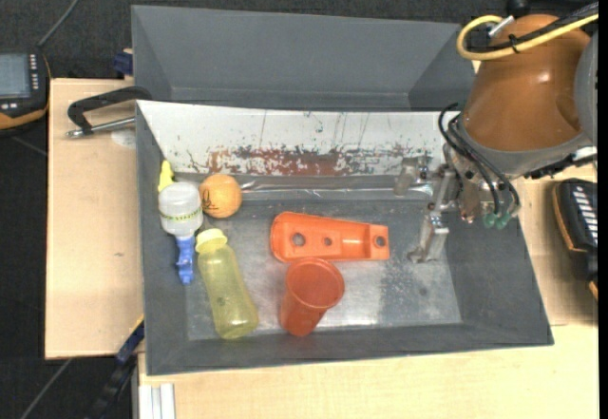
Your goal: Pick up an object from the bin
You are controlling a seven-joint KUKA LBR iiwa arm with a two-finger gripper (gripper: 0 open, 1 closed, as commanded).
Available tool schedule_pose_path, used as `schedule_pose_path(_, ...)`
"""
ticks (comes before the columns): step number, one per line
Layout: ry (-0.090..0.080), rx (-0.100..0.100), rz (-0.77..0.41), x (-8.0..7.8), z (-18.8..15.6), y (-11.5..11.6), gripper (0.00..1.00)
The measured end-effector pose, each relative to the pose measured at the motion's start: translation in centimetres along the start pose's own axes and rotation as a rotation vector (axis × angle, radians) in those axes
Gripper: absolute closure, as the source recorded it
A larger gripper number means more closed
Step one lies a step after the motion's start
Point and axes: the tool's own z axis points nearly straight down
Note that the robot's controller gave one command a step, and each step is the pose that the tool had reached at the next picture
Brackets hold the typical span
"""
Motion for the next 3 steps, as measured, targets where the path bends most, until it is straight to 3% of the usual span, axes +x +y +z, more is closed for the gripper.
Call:
schedule_pose_path(1,-0.009,0.001,-0.001,-0.1,-0.5,0.0,0.0)
schedule_pose_path(2,-0.011,0.001,0.022,0.4,3.3,4.2,0.0)
schedule_pose_path(3,-0.004,-0.004,-0.061,1.0,6.0,6.9,0.0)
